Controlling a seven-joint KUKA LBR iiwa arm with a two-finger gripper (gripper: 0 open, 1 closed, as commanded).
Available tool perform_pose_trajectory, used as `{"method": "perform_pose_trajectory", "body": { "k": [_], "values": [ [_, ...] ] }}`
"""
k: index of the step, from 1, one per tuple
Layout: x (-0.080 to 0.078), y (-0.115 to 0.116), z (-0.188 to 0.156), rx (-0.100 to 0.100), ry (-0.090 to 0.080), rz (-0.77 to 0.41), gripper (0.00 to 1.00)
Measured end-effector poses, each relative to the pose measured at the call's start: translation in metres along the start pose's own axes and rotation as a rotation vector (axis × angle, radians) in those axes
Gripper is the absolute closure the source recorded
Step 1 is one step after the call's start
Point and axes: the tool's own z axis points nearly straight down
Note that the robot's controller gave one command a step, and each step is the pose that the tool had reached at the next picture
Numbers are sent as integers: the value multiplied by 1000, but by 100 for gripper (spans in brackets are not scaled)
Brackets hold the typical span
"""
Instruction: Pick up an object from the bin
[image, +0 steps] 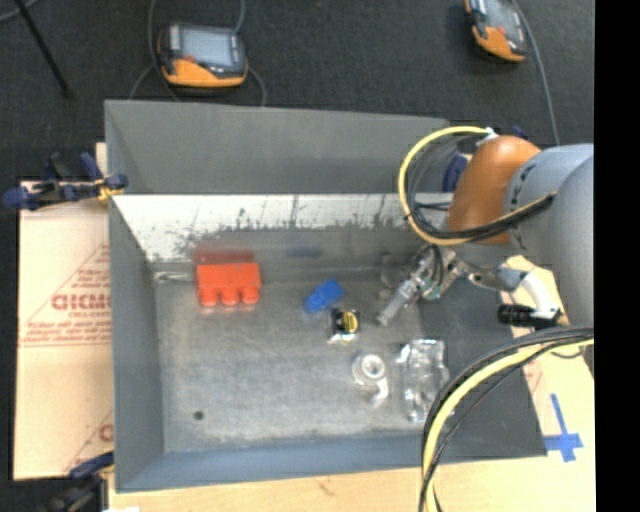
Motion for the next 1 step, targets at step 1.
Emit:
{"method": "perform_pose_trajectory", "body": {
  "k": [1],
  "values": [
    [-1,-1,0,2,-2,0,100]
  ]
}}
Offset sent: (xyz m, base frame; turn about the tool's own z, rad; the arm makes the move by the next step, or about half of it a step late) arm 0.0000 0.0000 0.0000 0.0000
